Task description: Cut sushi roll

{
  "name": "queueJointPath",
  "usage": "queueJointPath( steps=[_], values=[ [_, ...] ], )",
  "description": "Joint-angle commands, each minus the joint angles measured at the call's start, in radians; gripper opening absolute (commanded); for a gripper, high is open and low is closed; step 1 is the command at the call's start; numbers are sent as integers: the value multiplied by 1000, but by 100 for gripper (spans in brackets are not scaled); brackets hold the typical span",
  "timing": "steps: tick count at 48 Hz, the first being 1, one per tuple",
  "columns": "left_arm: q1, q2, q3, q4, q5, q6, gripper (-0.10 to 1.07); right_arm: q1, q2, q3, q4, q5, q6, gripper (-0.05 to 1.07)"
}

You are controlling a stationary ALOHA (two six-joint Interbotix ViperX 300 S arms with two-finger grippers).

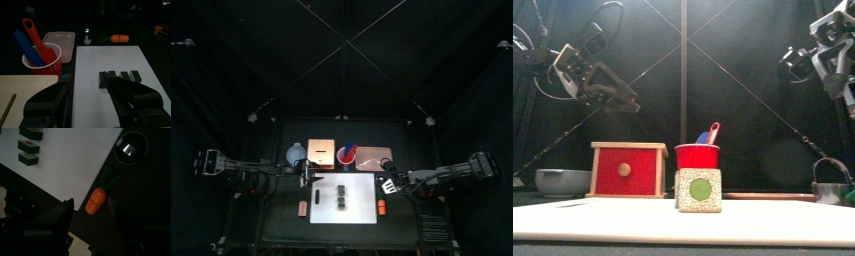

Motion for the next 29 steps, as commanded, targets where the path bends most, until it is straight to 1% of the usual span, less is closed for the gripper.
queueJointPath(
  steps=[1,4,9,13,17,18,24,27,29],
  values=[
    [6,-5,-15,0,-5,2,87,49,2,2,-41,-6,60,89],
    [9,-5,-14,0,-5,2,87,67,0,11,-75,-20,86,89],
    [9,-5,-12,0,-5,0,87,77,-6,20,-127,-57,103,89],
    [11,-5,-12,-2,-5,-2,87,80,-12,29,-202,-103,101,89],
    [9,-5,-14,-3,-5,-3,87,83,-17,49,-324,-167,103,89],
    [9,-5,-15,-5,-5,-3,87,84,-18,57,-374,-198,103,89],
    [9,-8,-15,-14,2,-3,87,84,-20,92,-594,-322,117,88],
    [9,-11,-14,-23,11,-3,87,80,-14,104,-672,-370,118,88],
    [11,-15,-12,-31,17,-3,87,80,-9,110,-703,-391,118,88]
  ],
)
